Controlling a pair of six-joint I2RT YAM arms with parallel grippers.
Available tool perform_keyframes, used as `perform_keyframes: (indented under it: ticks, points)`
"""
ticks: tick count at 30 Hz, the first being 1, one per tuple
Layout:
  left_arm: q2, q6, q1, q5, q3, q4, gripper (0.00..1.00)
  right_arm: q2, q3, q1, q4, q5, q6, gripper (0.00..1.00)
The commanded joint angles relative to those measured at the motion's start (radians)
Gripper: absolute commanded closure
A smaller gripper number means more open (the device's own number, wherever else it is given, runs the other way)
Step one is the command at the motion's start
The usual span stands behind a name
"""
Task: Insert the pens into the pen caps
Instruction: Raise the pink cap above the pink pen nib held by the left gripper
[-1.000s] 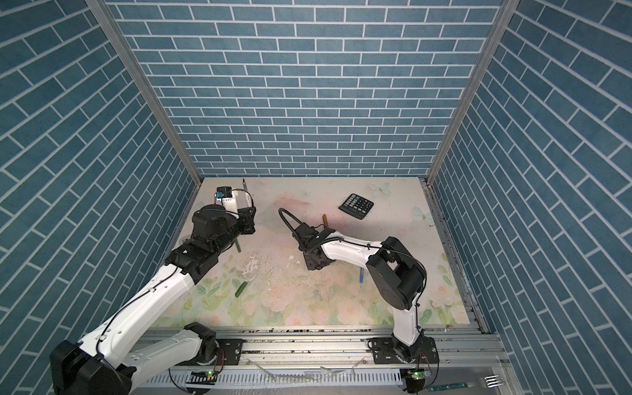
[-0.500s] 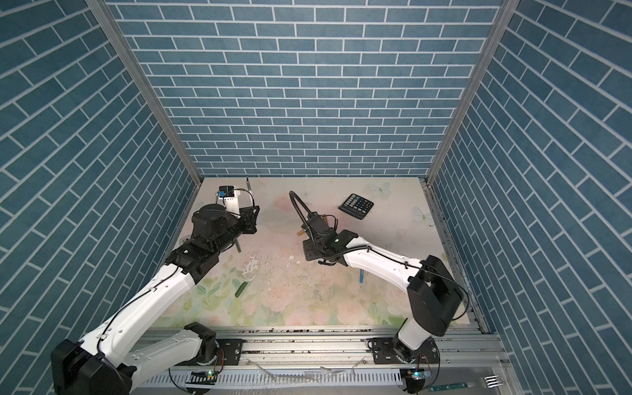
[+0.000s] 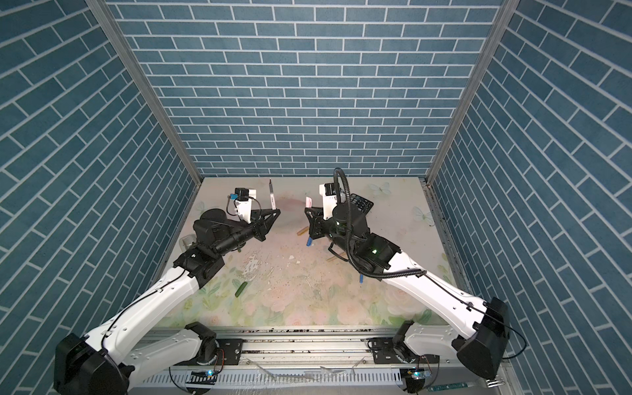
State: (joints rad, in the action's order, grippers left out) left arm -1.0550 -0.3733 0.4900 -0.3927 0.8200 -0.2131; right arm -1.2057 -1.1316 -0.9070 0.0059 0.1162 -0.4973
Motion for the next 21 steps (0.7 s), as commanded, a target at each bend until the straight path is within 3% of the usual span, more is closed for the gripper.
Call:
perform_keyframes:
  ticks: [1,12,21]
  points:
    - [-0.008,0.020,0.032,-0.084,-0.004,-0.058,1.00,0.011,0.005,0.002,0.163,0.024,0.045,0.89]
    - [-0.048,0.033,0.094,-0.156,0.018,-0.048,1.00,-0.044,-0.096,0.010,0.266,-0.008,0.037,0.88]
    - [-0.050,0.043,0.104,-0.182,0.030,-0.033,1.00,-0.091,-0.149,0.016,0.249,-0.048,0.010,0.88]
